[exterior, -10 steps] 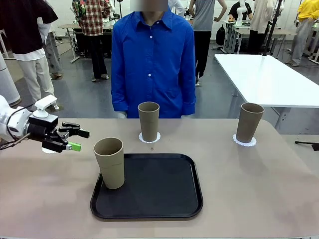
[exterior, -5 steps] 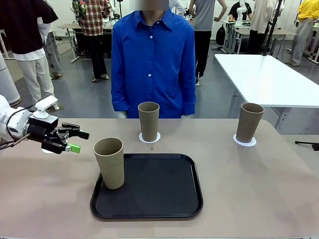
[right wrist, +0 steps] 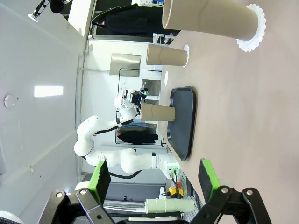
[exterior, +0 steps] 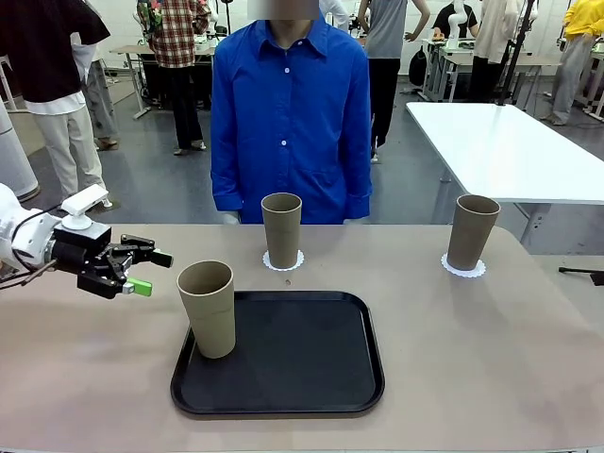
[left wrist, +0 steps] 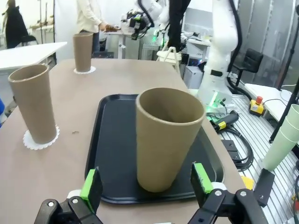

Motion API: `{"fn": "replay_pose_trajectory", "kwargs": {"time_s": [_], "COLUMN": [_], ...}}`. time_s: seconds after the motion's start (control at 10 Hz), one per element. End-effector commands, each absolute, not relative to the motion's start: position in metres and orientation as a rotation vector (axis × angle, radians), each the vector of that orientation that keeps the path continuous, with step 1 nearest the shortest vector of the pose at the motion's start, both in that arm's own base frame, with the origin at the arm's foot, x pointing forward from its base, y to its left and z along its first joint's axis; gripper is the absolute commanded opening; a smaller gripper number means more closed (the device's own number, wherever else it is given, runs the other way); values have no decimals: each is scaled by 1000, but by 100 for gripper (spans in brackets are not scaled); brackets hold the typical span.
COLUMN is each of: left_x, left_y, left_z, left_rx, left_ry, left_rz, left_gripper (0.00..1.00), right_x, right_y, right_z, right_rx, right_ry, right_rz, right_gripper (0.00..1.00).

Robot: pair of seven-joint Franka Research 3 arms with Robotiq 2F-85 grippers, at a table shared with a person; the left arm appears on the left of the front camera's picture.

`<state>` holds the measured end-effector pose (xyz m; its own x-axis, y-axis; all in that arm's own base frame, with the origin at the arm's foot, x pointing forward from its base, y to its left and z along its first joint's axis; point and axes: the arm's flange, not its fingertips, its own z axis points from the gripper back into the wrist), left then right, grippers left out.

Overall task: Place coasters on the table and set cups on them.
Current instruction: Take one Reusable plastic cup from the Flat Tray and place it on a coaster set by the human.

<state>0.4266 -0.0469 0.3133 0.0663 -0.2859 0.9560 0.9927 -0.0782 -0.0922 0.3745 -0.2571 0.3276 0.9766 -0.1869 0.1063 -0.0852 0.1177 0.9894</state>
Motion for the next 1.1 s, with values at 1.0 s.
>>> {"fn": "replay_pose_trajectory", "kwargs": {"time_s": [1.0], "left_x": [413], "left_y": [-84], "left_z": [241], "left_rx": [-1192], "left_ry": [-1014], "left_rz": [-1370], "left_gripper": [100], "right_x": [374], "right_y": [-257], "right_z": [327], "right_rx": [1447], "right_ry": [-215], "right_rz": [-78], "right_gripper": [100]}}
